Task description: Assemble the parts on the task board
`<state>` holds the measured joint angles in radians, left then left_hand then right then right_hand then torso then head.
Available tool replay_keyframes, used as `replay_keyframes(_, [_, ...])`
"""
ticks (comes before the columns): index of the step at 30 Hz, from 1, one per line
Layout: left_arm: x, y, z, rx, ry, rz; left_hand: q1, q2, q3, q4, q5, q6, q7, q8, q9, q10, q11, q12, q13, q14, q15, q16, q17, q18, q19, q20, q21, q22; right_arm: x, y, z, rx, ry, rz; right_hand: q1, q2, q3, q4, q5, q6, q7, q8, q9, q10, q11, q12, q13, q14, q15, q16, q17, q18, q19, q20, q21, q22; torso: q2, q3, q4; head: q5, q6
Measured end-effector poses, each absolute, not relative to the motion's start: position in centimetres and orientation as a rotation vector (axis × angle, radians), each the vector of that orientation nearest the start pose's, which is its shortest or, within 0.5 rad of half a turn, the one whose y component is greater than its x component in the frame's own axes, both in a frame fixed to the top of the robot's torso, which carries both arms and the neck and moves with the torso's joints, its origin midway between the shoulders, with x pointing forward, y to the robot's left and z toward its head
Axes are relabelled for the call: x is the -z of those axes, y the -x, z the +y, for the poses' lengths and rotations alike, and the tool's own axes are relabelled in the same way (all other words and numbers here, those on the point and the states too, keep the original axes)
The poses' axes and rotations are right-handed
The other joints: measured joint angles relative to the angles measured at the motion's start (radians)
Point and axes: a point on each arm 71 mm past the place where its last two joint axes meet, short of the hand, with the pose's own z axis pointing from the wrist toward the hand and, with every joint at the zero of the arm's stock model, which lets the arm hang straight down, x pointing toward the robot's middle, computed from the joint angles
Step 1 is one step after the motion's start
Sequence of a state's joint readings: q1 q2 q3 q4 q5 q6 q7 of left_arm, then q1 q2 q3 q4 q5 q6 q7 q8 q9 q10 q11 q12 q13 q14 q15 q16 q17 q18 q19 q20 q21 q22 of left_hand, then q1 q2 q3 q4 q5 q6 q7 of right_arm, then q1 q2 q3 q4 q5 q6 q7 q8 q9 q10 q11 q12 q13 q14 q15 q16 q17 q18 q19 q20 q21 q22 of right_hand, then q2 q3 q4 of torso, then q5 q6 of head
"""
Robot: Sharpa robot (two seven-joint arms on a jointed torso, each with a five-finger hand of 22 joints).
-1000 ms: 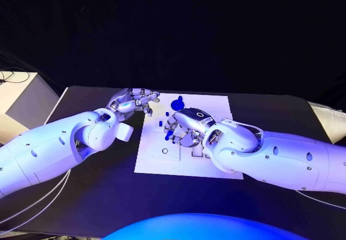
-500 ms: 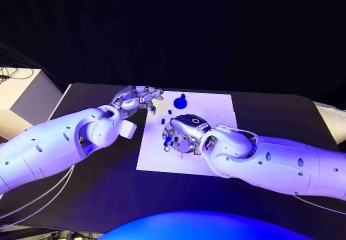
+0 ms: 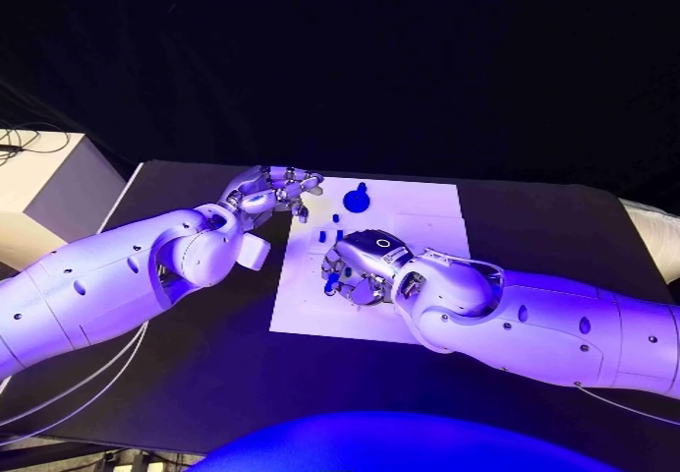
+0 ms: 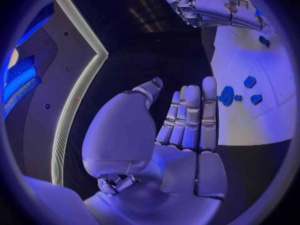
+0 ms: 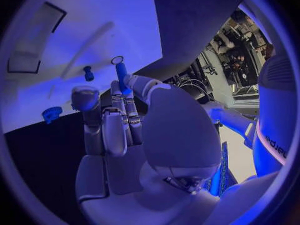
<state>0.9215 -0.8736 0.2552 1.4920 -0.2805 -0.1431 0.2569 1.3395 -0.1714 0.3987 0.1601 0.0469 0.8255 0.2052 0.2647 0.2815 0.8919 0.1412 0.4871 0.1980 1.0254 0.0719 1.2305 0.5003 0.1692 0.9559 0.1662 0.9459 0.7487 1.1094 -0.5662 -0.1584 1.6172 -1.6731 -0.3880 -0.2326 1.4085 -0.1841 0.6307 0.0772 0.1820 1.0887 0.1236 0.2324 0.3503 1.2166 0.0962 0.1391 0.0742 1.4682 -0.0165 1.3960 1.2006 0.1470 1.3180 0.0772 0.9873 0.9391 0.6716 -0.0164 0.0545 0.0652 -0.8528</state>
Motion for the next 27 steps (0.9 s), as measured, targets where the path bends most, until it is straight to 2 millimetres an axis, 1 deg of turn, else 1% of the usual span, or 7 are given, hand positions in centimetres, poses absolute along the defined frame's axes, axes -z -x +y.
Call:
replay_keyframes(3, [21.23, -47.74, 23.19, 1.557, 1.042, 1.551, 0.0, 0.0, 0.0, 0.0, 0.0, 0.0, 0.0, 0.0, 0.0, 0.0, 0.0, 0.0, 0.0, 0.0, 0.0, 0.0, 0.0, 0.0, 0.0, 0.0, 0.0, 0.0, 24.03, -40.19, -4.18, -0.846, 0.442, 1.654, 0.0, 0.0, 0.0, 0.0, 0.0, 0.002, 0.002, 0.0, 0.005, 0.0, 0.0, 0.0, 0.0, 0.0, 0.0, 0.0, 0.0, 0.0, 0.0, 0.0, 0.0, 0.0, 0.0, 0.0001, 0.0004, 0.001, -0.001])
replay_keyframes(9, [21.23, -47.74, 23.22, 1.557, 1.042, 1.551, 0.0, 0.0, 0.0, 0.0, 0.0, 0.0, 0.0, 0.0, 0.0, 0.0, 0.0, 0.0, 0.0, 0.0, 0.0, 0.0, 0.0, 0.0, 0.0, 0.0, 0.0, 0.0, 24.33, -40.15, -4.15, -0.84, 0.447, 1.659, 0.0, 0.0, 0.002, -0.003, 0.0, 0.002, 0.003, -0.001, 0.005, 0.0, 0.0, -0.003, 0.0, 0.0, 0.0, 0.0, 0.0, 0.0, 0.0, 0.0, 0.0, 0.001, 0.0, -0.0011, 0.0, 0.004, -0.004])
replay_keyframes(12, [21.22, -47.73, 23.22, 1.557, 1.042, 1.551, 0.0, 0.0, 0.0, 0.0, 0.0, 0.0, 0.0, 0.0, 0.0, 0.0, 0.0, 0.0, 0.0, 0.0, 0.0, 0.0, 0.0, 0.0, 0.0, 0.0, 0.0, 0.0, 24.5, -40.09, -4.11, -0.838, 0.45, 1.662, 0.0, 0.0, 0.002, -0.004, -0.001, 0.002, 0.003, 0.003, 0.005, 0.0, 0.0, -0.005, 0.0, 0.0, 0.0, 0.0, 0.0, 0.0, 0.0, 0.0, 0.0, 0.001, 0.0, -0.001, -0.0005, 0.005, -0.005])
replay_keyframes(27, [21.21, -47.71, 23.26, 1.556, 1.041, 1.552, 0.0, 0.0, 0.0, 0.0, 0.0, 0.0, 0.0, 0.0, 0.0, 0.0, 0.0, 0.0, 0.0, 0.0, 0.0, 0.0, 0.0, 0.0, 0.0, 0.0, 0.0, 0.0, 24.94, -40.21, -4.0, -0.818, 0.468, 1.672, 0.0, 0.0, 0.001, -0.004, -0.005, 0.002, 0.003, 0.003, 0.006, 0.0, 0.0, -0.006, 0.0, 0.0, 0.0, 0.0, 0.0, 0.0, 0.0, 0.0, 0.0, 0.001, 0.0, -0.0008, -0.0004, 0.007, -0.012])
